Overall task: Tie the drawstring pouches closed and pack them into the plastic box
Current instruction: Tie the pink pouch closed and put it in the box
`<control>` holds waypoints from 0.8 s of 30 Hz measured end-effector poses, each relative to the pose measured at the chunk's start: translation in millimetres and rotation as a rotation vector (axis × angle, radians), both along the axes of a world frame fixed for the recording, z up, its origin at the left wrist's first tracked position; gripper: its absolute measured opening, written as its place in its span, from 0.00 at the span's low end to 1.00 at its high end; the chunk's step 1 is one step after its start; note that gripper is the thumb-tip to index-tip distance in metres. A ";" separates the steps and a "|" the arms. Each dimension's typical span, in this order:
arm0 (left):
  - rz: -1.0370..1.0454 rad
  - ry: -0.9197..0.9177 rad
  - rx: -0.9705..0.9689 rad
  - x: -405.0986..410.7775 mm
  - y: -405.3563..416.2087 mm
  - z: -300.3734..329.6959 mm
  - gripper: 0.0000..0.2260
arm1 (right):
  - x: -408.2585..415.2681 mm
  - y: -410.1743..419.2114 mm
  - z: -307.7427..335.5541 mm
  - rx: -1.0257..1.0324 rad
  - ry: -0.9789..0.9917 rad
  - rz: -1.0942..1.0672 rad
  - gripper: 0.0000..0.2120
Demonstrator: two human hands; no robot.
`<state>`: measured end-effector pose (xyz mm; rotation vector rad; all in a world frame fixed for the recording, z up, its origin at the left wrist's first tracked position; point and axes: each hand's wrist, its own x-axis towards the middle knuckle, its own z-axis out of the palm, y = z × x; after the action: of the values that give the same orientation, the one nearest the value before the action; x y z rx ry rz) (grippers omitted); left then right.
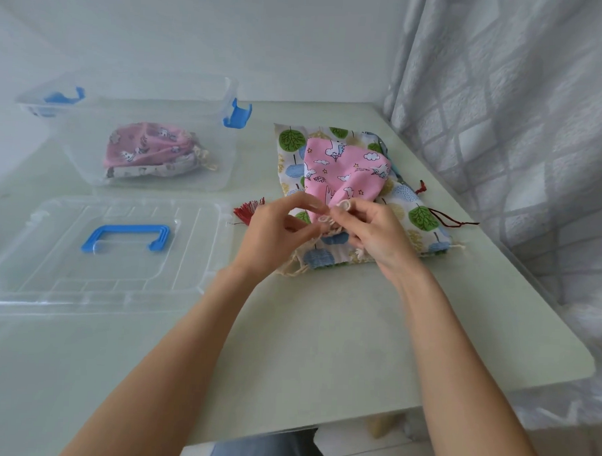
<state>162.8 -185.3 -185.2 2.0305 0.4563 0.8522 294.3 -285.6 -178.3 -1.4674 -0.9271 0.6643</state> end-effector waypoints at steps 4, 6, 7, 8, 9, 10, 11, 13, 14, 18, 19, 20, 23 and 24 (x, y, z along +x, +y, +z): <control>0.102 -0.052 0.083 -0.7 3.5 -3.9 0.02 | -3.2 0.3 1.3 -0.017 -0.104 0.016 0.08; 0.104 -0.077 0.074 0.7 5.3 -2.9 0.03 | -3.4 1.4 -0.5 -0.032 -0.138 0.005 0.09; 0.093 -0.081 0.062 2.0 5.1 -2.3 0.03 | -3.3 2.3 -1.7 -0.036 -0.136 0.001 0.08; 0.079 -0.078 0.043 2.7 4.8 -1.7 0.03 | -2.7 3.1 -3.1 -0.030 -0.113 -0.004 0.07; 0.064 -0.073 0.016 3.4 4.2 -1.3 0.05 | -2.4 3.8 -2.7 -0.018 -0.077 -0.011 0.06; 0.048 -0.066 -0.018 3.5 4.2 -1.6 0.08 | -1.6 4.7 -2.7 -0.006 -0.041 -0.022 0.07; 0.034 -0.055 -0.050 3.0 4.6 -2.2 0.11 | -2.2 4.9 -1.1 0.003 -0.009 -0.026 0.07; 0.018 -0.015 -0.085 2.9 6.2 -3.8 0.16 | -3.2 4.3 0.9 0.013 0.023 -0.021 0.06; 0.012 0.006 -0.086 3.6 5.9 -4.1 0.17 | -3.3 3.6 1.4 0.017 0.025 -0.016 0.06; 0.032 0.014 -0.031 10.0 3.5 -1.6 0.14 | -2.1 1.5 4.0 0.036 0.073 -0.007 0.08; 0.039 -0.005 -0.016 10.7 3.2 -0.7 0.12 | -1.9 1.3 5.2 0.042 0.100 0.000 0.09; 0.045 -0.025 0.006 11.0 2.8 0.3 0.11 | -1.4 1.3 5.7 0.051 0.123 0.009 0.10; 0.060 -0.070 0.051 11.1 -0.9 3.4 0.09 | 0.0 -0.7 6.4 0.082 0.159 0.043 0.09; 0.076 -0.079 0.047 11.2 -2.1 4.8 0.08 | 0.8 -1.7 6.8 0.097 0.161 0.066 0.09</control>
<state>174.0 -187.5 -180.4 2.0247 0.4755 0.9938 295.1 -287.2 -171.5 -1.2823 -0.8733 0.7642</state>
